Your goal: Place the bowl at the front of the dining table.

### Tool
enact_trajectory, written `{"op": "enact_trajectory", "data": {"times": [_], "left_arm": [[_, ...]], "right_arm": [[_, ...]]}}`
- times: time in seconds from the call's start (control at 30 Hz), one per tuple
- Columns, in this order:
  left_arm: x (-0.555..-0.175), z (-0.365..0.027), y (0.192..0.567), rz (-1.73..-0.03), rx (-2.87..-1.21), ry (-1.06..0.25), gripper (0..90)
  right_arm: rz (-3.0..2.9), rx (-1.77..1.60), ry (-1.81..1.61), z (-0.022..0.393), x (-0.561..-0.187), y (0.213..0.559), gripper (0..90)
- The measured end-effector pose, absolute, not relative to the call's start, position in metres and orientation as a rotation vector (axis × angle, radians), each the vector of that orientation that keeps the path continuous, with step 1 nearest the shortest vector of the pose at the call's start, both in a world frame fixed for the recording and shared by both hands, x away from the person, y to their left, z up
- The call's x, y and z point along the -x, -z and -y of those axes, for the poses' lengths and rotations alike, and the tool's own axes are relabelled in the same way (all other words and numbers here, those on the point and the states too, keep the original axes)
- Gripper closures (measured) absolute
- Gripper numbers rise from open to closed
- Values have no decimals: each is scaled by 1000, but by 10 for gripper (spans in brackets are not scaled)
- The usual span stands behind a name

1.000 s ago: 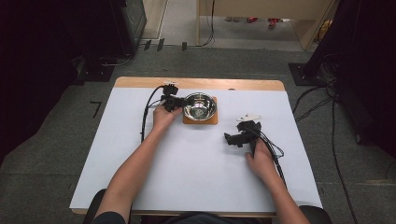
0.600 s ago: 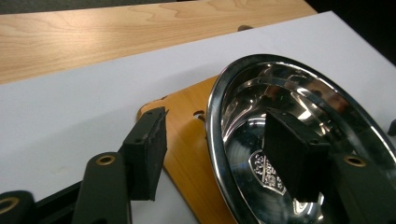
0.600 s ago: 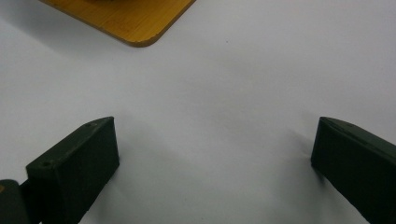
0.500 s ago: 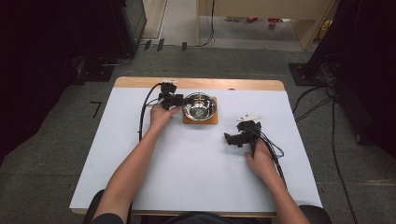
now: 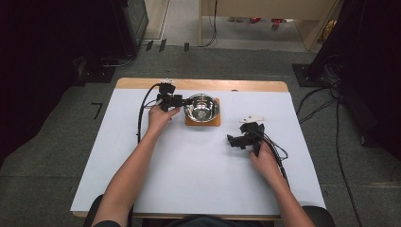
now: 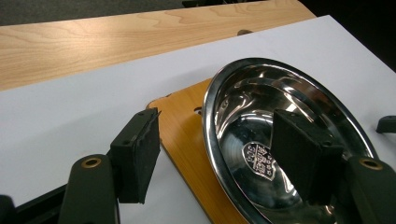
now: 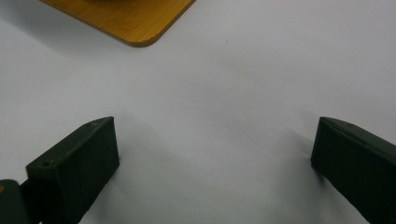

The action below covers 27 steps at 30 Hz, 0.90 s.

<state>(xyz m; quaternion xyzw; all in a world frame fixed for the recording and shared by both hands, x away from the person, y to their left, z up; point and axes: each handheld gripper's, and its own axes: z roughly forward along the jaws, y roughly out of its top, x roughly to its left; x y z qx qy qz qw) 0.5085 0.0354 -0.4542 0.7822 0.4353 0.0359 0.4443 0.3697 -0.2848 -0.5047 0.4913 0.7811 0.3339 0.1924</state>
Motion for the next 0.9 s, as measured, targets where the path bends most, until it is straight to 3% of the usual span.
{"op": "enact_trajectory", "data": {"times": [0.3,0.9], "left_arm": [[-500,-34,448,-1075,-1975,-143,326],[-489,-43,442,-1096,-1942,-111,320]], "right_arm": [[-2193,-1375,-937,285,-370,505,4],[-2195,-1374,-936,285,-370,505,4]]}}
